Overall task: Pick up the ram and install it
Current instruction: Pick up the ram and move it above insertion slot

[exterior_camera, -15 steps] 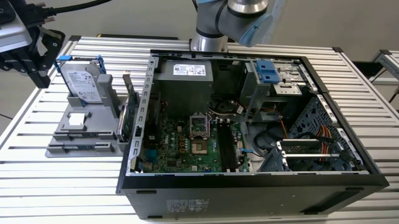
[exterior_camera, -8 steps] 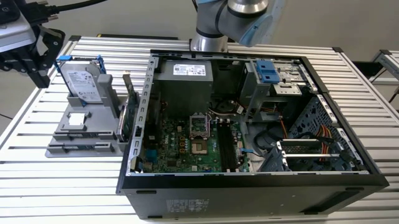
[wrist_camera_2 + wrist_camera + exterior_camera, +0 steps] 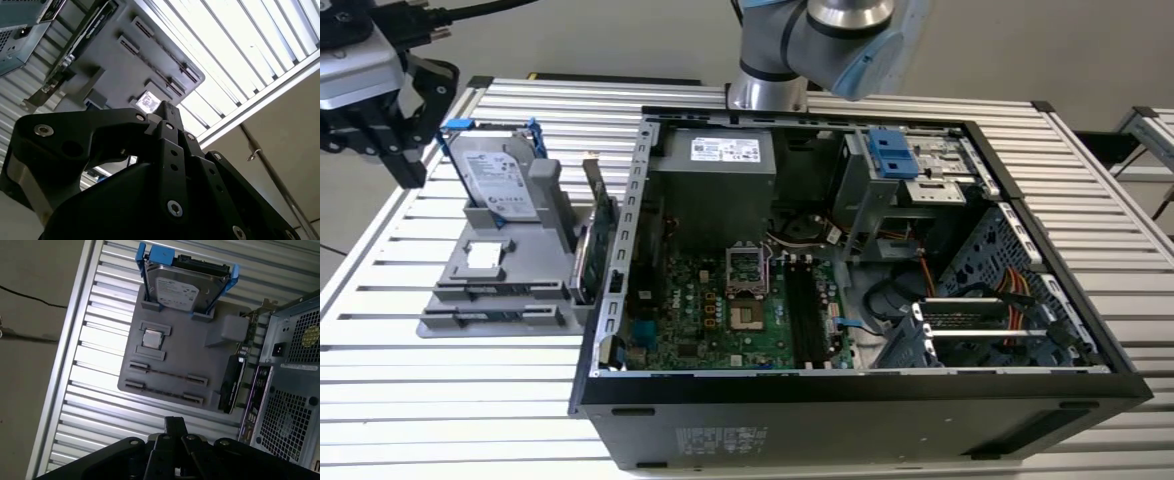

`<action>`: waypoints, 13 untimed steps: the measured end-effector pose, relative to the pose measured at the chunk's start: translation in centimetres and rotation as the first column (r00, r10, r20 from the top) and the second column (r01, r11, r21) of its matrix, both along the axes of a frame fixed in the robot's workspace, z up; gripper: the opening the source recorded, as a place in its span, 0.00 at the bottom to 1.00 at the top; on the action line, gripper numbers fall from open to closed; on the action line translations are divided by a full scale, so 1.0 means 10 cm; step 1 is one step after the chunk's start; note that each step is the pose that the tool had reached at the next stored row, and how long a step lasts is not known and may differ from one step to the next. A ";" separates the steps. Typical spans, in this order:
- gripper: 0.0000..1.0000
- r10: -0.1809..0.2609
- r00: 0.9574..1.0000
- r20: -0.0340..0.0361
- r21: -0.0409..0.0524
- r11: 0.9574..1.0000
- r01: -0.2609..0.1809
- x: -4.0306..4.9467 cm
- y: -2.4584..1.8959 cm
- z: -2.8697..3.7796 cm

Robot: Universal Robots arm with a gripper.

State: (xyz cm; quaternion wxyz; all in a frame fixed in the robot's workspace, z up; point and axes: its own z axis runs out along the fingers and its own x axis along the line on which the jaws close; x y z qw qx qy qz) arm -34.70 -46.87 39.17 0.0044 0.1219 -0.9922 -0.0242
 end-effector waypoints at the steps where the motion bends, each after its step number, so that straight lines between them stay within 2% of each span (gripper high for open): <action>1: 0.00 0.006 1.000 0.000 0.000 1.000 -0.006 0.000 0.001 0.000; 13: 0.00 0.081 0.997 0.000 0.000 0.997 -0.081 -0.001 0.008 0.000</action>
